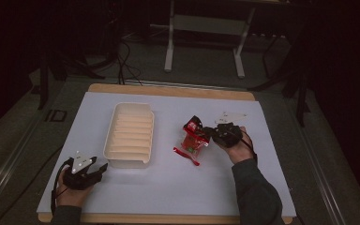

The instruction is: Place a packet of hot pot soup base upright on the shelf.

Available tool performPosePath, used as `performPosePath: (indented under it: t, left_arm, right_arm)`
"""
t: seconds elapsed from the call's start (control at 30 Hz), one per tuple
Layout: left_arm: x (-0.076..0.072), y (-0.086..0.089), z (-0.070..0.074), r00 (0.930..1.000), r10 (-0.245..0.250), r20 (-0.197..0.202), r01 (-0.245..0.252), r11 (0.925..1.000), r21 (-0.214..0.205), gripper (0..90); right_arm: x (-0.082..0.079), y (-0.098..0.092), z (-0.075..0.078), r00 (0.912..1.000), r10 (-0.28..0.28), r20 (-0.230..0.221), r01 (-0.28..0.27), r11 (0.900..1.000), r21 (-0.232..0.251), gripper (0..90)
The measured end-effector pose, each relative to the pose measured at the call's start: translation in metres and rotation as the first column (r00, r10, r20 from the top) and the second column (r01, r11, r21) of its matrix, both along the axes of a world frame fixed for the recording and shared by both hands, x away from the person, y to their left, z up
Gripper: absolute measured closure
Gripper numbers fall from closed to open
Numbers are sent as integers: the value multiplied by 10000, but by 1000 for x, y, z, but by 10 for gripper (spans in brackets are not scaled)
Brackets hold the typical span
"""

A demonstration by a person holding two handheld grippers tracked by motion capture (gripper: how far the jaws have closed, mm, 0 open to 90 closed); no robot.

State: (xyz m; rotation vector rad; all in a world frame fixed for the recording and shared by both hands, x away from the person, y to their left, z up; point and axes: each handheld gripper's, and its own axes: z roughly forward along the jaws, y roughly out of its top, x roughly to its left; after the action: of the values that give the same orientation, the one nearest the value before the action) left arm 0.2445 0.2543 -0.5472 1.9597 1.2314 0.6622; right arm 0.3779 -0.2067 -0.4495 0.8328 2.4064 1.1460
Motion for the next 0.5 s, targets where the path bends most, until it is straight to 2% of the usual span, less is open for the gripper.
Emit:
performPosePath:
  t: [0.5]
  left_arm:
    - [0,0,0,10000,-19,12,19,10000,-1,476]
  right_arm:
    - [0,10,12,9986,423,313,-418,9990,-144,897]
